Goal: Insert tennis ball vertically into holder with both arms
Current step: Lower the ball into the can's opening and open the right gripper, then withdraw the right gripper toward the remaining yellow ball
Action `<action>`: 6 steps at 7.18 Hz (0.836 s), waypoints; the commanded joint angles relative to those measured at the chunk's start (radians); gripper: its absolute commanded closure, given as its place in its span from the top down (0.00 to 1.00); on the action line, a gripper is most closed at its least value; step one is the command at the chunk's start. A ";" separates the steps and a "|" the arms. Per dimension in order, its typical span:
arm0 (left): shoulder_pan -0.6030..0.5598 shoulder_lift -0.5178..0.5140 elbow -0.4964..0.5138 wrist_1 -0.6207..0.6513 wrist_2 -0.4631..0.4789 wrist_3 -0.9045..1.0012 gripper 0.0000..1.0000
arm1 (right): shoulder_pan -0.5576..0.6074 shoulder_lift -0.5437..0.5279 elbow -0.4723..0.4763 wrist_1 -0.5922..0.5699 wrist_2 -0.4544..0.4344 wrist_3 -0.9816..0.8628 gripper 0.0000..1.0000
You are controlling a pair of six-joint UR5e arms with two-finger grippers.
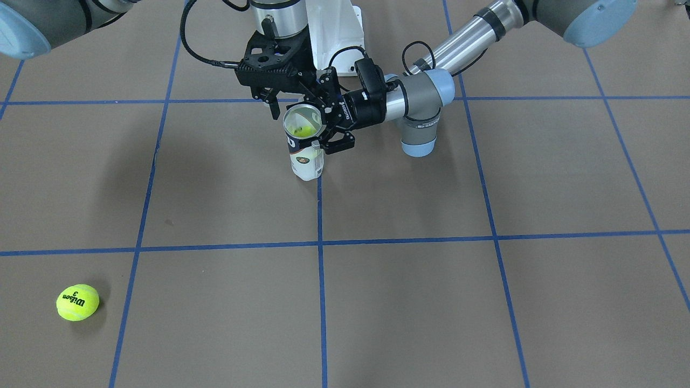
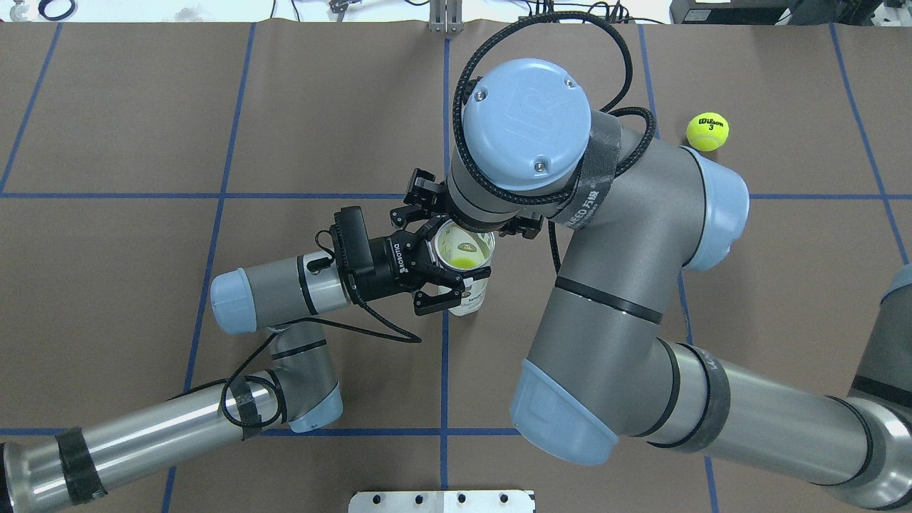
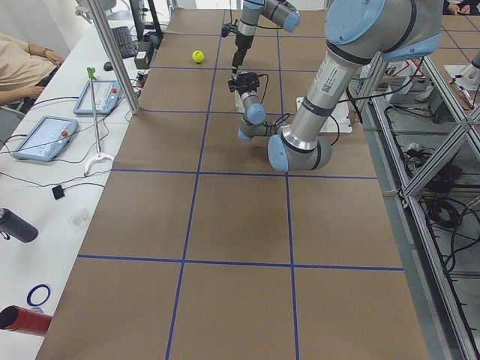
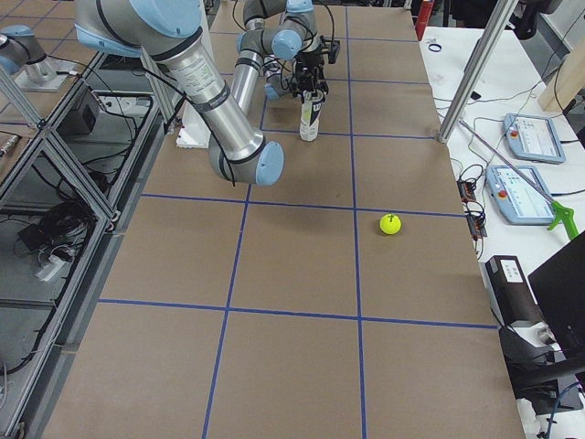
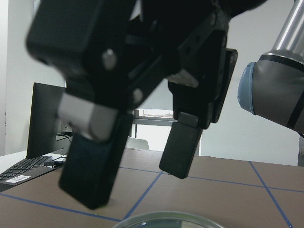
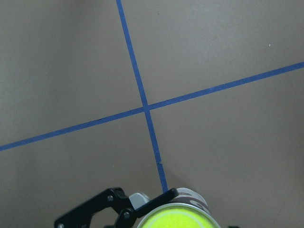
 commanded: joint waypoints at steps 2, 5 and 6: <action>0.000 0.000 -0.001 0.002 0.000 0.000 0.86 | 0.002 0.004 0.009 0.001 0.007 -0.022 0.99; 0.000 0.000 -0.001 0.000 0.000 0.000 0.85 | 0.199 -0.039 0.021 0.001 0.196 -0.251 0.99; 0.000 0.000 -0.001 0.000 0.000 0.000 0.85 | 0.285 -0.072 0.020 0.003 0.259 -0.371 0.99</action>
